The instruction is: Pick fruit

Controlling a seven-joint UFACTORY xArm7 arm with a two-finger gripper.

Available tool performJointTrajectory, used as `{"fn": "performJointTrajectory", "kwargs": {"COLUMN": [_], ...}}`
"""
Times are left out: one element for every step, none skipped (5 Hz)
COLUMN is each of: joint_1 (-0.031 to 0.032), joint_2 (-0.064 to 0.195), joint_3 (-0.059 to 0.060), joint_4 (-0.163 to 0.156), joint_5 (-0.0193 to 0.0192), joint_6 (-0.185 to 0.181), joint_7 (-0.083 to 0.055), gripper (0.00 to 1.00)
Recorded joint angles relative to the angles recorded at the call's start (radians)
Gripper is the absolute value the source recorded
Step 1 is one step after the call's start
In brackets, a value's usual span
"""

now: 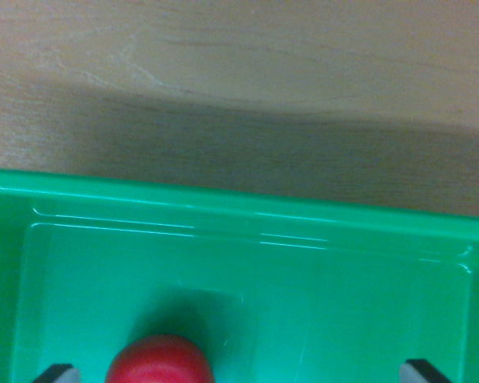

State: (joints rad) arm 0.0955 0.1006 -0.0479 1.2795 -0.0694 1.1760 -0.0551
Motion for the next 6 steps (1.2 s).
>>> {"fn": "performJointTrajectory", "kwargs": {"joint_1": [0.0000, 0.0072, 0.0072, 0.0145, 0.0145, 0.0216], "joint_2": [0.000, 0.018, 0.018, 0.036, 0.036, 0.054], "joint_3": [0.000, -0.001, -0.001, -0.001, -0.001, -0.002], "joint_4": [0.000, -0.044, -0.044, -0.088, -0.088, -0.131], "joint_5": [0.0000, 0.0006, 0.0006, 0.0012, 0.0012, 0.0018], "joint_6": [0.000, -0.047, -0.047, -0.095, -0.095, -0.142], "joint_7": [0.000, -0.005, -0.005, -0.010, -0.010, -0.015], "gripper": [0.00, 0.00, 0.00, 0.00, 0.00, 0.00]}}
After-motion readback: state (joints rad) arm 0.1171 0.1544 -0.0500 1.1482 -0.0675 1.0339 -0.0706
